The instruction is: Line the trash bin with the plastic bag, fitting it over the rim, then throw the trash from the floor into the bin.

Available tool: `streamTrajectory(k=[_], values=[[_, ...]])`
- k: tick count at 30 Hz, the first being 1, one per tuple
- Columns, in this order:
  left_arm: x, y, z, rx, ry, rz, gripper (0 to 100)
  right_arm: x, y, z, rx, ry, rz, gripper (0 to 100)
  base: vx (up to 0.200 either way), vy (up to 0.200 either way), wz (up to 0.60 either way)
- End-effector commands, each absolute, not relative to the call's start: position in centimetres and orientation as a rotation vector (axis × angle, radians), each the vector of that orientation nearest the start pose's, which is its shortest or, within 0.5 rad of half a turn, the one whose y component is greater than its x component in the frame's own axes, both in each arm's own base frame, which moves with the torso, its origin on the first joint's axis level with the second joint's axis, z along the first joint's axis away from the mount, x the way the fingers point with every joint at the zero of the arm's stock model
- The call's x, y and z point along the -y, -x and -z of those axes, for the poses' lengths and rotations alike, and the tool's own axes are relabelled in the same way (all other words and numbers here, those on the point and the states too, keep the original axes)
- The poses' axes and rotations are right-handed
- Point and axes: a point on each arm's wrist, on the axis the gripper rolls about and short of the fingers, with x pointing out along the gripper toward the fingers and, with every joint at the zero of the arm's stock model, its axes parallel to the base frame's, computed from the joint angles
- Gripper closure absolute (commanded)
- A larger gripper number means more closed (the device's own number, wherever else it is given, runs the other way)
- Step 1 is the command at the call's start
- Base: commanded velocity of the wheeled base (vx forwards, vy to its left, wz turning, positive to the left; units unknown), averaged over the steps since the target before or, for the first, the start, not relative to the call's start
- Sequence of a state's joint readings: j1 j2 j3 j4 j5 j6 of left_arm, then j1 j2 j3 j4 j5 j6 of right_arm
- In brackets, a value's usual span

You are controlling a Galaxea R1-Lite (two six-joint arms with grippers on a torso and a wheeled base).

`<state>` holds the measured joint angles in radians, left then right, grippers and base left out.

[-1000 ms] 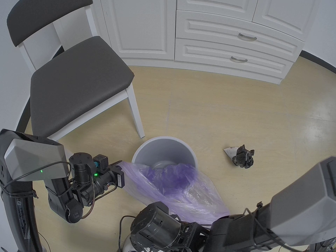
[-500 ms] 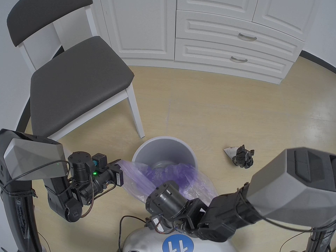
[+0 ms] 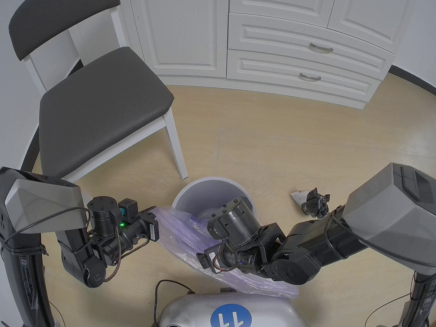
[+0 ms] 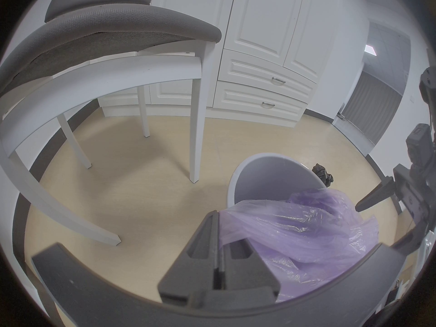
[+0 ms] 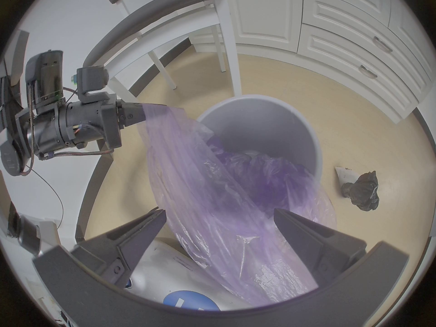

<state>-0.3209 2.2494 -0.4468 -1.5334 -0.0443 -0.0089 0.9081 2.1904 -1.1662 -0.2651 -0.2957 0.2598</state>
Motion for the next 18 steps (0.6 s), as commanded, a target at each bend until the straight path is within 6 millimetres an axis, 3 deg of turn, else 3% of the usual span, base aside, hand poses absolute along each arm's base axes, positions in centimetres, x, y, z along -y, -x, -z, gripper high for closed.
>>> streamTrajectory(k=[1, 8, 12, 18], values=[[10.2, -30.4, -1.9, -0.268, -0.028, 0.360, 100, -31.3, -25.4, -5.5, -0.726, 0.210, -0.495, 0, 0.000, 0.000, 0.00], [10.2, -30.4, -1.9, -0.269, -0.028, 0.360, 100, -31.7, -24.5, -5.6, -0.720, 0.219, -0.508, 0, 0.000, 0.000, 0.00], [10.2, -30.6, -1.9, -0.263, -0.026, 0.355, 100, -32.3, -23.5, -4.8, -0.721, 0.243, -0.523, 0, 0.000, 0.000, 0.00], [10.2, -30.6, -1.8, -0.269, -0.027, 0.354, 100, -33.3, -24.4, -2.6, -0.668, 0.315, -0.457, 0, 0.000, 0.000, 0.00]])
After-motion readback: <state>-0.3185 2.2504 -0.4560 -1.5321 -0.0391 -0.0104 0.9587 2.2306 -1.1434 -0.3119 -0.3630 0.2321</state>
